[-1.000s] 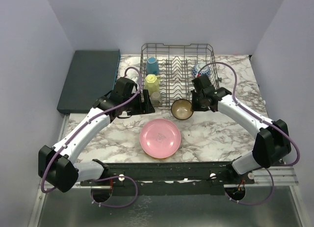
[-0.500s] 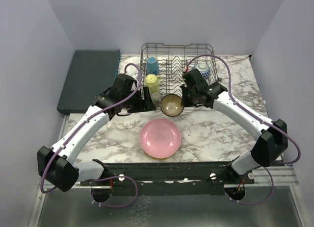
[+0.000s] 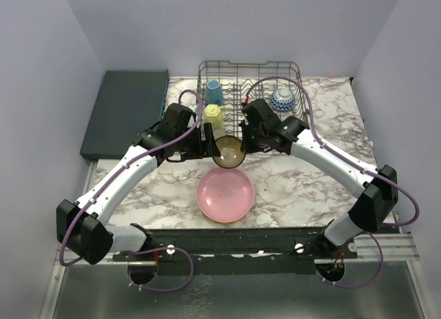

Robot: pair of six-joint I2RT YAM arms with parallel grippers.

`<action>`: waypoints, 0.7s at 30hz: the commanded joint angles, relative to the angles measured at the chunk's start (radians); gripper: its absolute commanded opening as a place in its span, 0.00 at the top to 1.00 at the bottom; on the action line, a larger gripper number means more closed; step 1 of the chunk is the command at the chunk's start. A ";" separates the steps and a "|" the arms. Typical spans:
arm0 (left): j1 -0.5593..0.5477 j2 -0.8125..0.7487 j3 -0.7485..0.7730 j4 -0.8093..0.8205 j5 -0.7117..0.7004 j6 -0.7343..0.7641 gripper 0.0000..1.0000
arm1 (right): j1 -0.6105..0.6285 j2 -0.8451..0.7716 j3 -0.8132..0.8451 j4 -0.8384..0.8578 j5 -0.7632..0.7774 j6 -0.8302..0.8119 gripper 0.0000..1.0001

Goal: Load the mixed dishes into the dish rack
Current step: Turn the bowl upside down on the dish rack.

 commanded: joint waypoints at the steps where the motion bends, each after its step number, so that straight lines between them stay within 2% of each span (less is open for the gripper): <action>1: -0.010 0.008 0.015 -0.008 -0.020 -0.012 0.26 | 0.022 0.018 0.067 0.010 -0.008 0.025 0.99; 13: -0.022 0.024 -0.011 -0.012 -0.058 -0.015 0.29 | 0.065 0.040 0.109 -0.008 0.008 0.036 0.99; 21: -0.028 0.036 -0.014 -0.012 -0.078 -0.016 0.40 | 0.085 0.049 0.129 -0.021 0.025 0.037 0.99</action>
